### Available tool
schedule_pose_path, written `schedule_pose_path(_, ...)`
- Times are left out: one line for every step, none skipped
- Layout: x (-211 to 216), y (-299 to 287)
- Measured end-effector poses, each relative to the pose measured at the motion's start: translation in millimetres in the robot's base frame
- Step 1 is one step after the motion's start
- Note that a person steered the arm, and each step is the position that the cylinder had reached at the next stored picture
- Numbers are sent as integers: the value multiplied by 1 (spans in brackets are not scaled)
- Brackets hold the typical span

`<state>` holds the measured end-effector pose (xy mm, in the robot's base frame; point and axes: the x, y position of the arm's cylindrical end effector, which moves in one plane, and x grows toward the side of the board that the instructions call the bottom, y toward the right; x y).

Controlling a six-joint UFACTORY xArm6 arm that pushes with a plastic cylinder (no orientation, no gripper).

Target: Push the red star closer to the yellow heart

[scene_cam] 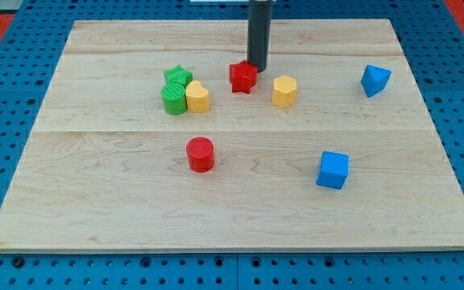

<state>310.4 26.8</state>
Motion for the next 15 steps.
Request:
schedule_pose_path(0, -17)
schedule_pose_path(-3, -16)
schedule_pose_path(-2, 22)
schedule_pose_path(27, 22)
schedule_pose_path(42, 14)
schedule_pose_path(47, 5)
schedule_pose_path(43, 3)
schedule_pose_path(33, -11)
schedule_pose_path(3, -5)
schedule_pose_path(1, -22)
schedule_pose_path(14, -27)
schedule_pose_path(19, -30)
schedule_pose_path(19, -30)
schedule_pose_path(19, -32)
schedule_pose_path(19, -37)
